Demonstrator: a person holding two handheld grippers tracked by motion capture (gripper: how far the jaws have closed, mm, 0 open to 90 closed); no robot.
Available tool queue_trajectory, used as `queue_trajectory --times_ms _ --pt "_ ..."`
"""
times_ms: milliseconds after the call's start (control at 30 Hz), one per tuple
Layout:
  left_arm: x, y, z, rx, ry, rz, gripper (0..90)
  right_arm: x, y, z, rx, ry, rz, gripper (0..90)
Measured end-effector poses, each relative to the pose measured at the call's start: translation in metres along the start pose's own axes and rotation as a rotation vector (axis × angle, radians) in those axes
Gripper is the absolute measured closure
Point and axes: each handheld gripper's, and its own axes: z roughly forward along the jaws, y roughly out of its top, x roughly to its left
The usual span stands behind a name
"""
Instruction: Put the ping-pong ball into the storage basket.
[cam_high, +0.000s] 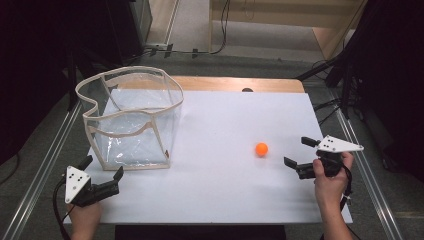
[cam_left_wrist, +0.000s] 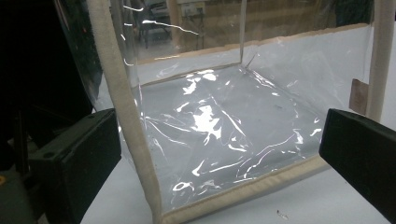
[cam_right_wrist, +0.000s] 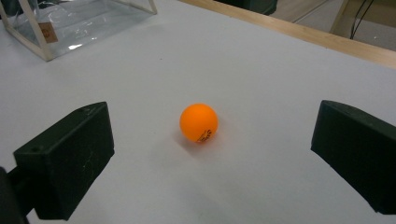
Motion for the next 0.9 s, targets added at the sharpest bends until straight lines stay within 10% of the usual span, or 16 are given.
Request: queue_trajectory --times_ms 900 --pt "-0.001 0.0 0.0 0.0 -0.006 0.009 0.0 -0.005 0.025 0.04 0.138 0.059 -0.029 0.0"
